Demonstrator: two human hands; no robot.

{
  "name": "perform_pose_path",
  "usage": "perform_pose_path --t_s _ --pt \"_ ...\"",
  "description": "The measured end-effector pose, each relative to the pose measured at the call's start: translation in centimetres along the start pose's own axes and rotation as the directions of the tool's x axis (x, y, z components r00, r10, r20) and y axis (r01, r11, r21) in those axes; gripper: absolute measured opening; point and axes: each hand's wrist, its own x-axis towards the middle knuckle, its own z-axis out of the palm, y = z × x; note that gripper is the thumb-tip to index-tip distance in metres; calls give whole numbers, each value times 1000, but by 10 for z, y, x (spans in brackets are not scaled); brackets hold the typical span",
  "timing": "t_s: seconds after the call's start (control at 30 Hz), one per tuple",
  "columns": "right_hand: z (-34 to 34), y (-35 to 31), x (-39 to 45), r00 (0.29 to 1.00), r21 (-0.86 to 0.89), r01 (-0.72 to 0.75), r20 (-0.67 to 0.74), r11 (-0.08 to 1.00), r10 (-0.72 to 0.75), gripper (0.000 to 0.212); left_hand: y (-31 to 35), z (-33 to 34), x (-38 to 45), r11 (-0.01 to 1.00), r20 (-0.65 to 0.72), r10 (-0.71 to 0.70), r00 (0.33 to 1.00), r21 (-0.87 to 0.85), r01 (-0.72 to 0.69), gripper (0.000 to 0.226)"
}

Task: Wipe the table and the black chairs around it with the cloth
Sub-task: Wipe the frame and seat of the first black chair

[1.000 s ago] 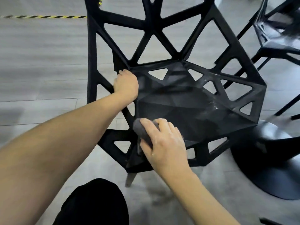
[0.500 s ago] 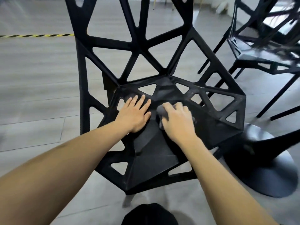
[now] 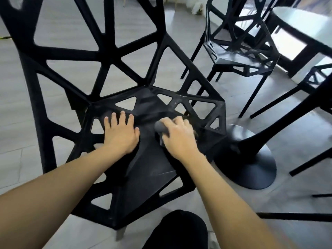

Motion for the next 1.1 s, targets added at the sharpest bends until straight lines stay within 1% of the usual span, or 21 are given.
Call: perform_pose_path --t_s 0.03,0.07,0.13,0.17,0.2,0.27,0.33,0.4,0.5,0.6,0.67,0.7,0.77,0.87,0.93,1.0,1.07,1.1 --pt "0 -2 -2 999 40 43 30 998 -44 42 10 -4 4 1000 -37 -6 999 -10 6 54" --pt "0 0 -1 996 62 68 47 996 -71 42 19 -6 10 999 -78 32 996 -13 -33 49" --pt "-1 11 5 991 65 120 52 991 -123 43 34 -7 27 984 -127 176 976 -19 -180 47" --pt "1 18 12 990 51 137 33 989 -139 43 36 -6 36 976 -125 212 969 -33 -217 51" --pt "4 26 22 992 18 125 -2 992 -125 41 37 -5 44 975 -114 210 971 -52 -217 55" --pt "6 41 45 995 -77 49 -89 996 -55 37 34 0 50 978 -112 173 979 -94 -184 61" --pt "15 44 75 992 -212 43 -108 976 -68 34 31 8 51 979 -133 152 979 -118 -168 64" --pt "27 39 102 982 -302 101 -122 948 -143 34 30 12 53 976 -144 144 979 -143 -164 67" --pt "44 27 138 940 -314 210 -194 926 -279 33 31 13 54 977 -139 135 981 -149 -156 68" --pt "59 4 183 888 -352 316 -217 881 -405 31 31 15 54 978 -142 144 979 -131 -163 67" --pt "67 -12 208 857 -367 361 -231 857 -460 25 31 17 55 981 -151 141 978 -110 -158 67" --pt "70 -18 215 850 -374 364 -240 853 -469 21 31 17 57 983 -148 141 979 -100 -156 67" --pt "72 -25 218 858 -375 341 -251 862 -449 19 30 19 60 983 -142 141 980 -101 -156 68" --pt "62 -19 207 905 -359 291 -197 887 -377 26 29 20 60 983 -152 129 980 -111 -146 72" --pt "46 3 191 919 -368 293 -145 882 -366 32 27 19 57 977 -140 119 983 -162 -141 69" --pt "24 34 167 928 -408 273 -126 871 -350 40 27 17 58 972 -135 123 983 -184 -147 69" --pt "4 67 139 939 -467 233 -120 853 -322 43 27 17 57 972 -135 128 983 -179 -151 70" --pt "-6 83 126 952 -481 184 -129 857 -277 42 27 17 56 973 -137 127 982 -176 -151 70"
